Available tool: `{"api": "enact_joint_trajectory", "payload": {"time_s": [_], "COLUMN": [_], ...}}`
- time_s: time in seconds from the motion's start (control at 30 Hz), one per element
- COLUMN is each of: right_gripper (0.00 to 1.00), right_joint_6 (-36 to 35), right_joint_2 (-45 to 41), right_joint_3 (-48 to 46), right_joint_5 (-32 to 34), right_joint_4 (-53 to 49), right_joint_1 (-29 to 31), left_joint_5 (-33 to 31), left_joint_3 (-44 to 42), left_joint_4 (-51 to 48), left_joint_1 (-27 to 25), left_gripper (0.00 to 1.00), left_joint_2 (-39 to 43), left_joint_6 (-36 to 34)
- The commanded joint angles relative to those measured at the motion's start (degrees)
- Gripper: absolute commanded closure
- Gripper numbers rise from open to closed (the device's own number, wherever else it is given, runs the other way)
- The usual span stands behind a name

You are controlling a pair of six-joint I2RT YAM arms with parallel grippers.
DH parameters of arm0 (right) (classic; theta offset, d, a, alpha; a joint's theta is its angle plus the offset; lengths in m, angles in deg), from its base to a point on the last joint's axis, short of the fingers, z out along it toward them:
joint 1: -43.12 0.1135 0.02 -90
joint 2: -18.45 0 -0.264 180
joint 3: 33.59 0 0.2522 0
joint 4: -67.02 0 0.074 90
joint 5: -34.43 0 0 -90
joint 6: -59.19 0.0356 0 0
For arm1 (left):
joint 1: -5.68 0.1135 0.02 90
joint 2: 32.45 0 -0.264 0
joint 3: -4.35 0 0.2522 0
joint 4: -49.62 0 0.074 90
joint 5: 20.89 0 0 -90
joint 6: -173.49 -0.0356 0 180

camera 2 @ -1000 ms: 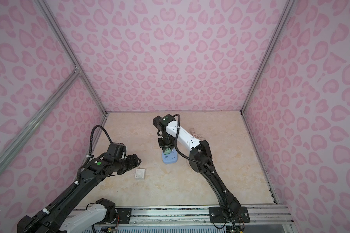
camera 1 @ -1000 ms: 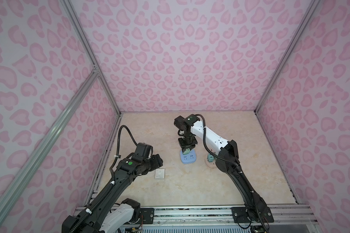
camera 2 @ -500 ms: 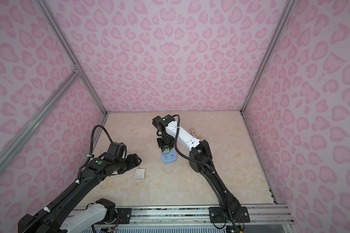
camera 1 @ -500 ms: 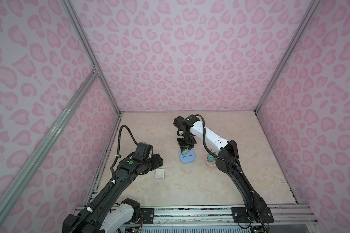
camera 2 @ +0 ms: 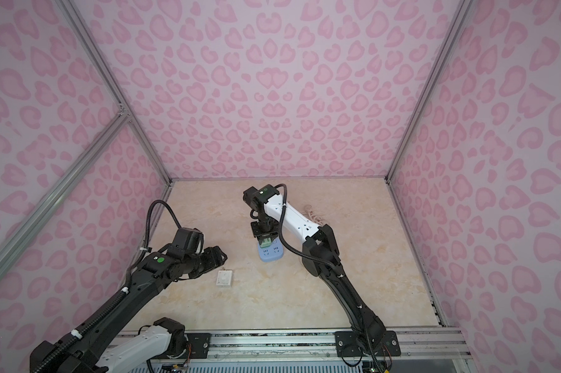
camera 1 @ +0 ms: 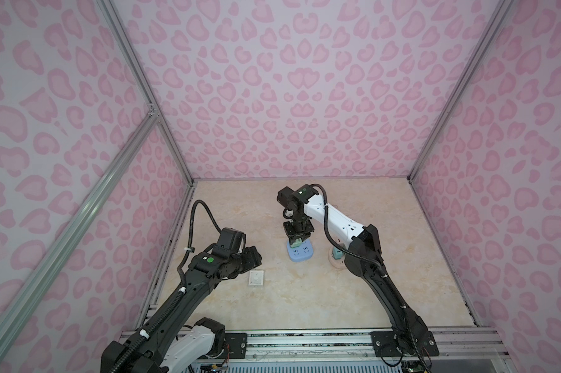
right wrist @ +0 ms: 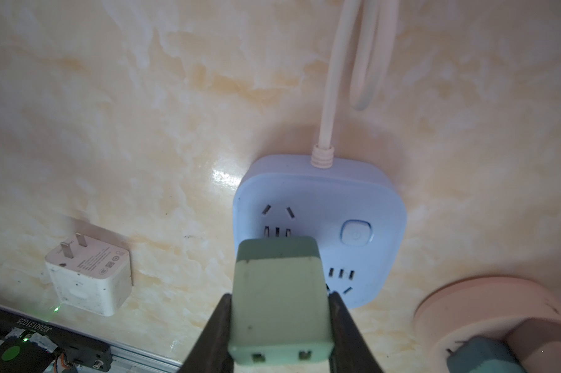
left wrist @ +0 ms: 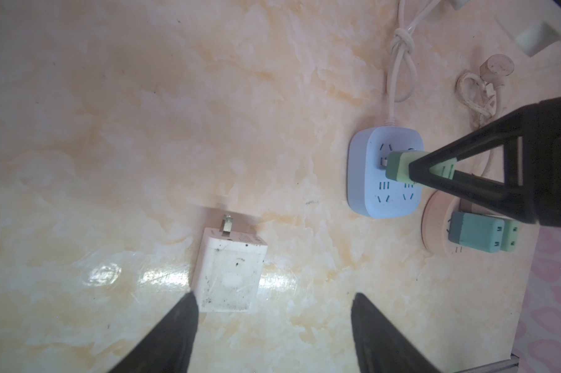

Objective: Insert the plug
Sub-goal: 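Press the mint adapter down into the blue strip socket with the right gripper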

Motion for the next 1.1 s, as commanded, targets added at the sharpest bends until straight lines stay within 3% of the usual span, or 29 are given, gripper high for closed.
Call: {"api": "enact_joint_trajectory", "payload": {"time_s": [0.0,0.3,0.9,1.07], "right_gripper": [1.0,1.0,1.0,1.0], "right_joint_6": [-0.3,0.3,0.4,0.7], "right_joint_2": [2.5,9.7,14.7,15.0], "right_joint_3": [1.4,12.2,13.2,13.2], "right_joint_5": [3.4,6.1,15.4,14.4], "right_joint_4": [-3.2,-7.9,-10.4,-9.5], "right_joint_1": [0.0,0.1,1.8,2.1], "left_joint_5": [0.5,0.8,1.8,1.2], "left_joint_3": [-0.4,-0.4,-2.1,-1.9], "left_joint_4": [1.9,2.5,4.0,3.3], "left_joint_1": [-0.1,-0.3,-1.1,-1.3], "left_gripper": [0.24,0.23,0.24,0.24], "left_joint_2": [-0.6,-1.6,-2.9,-2.8], "left_joint_6": [-0.1,-0.1,0.4,0.1]}}
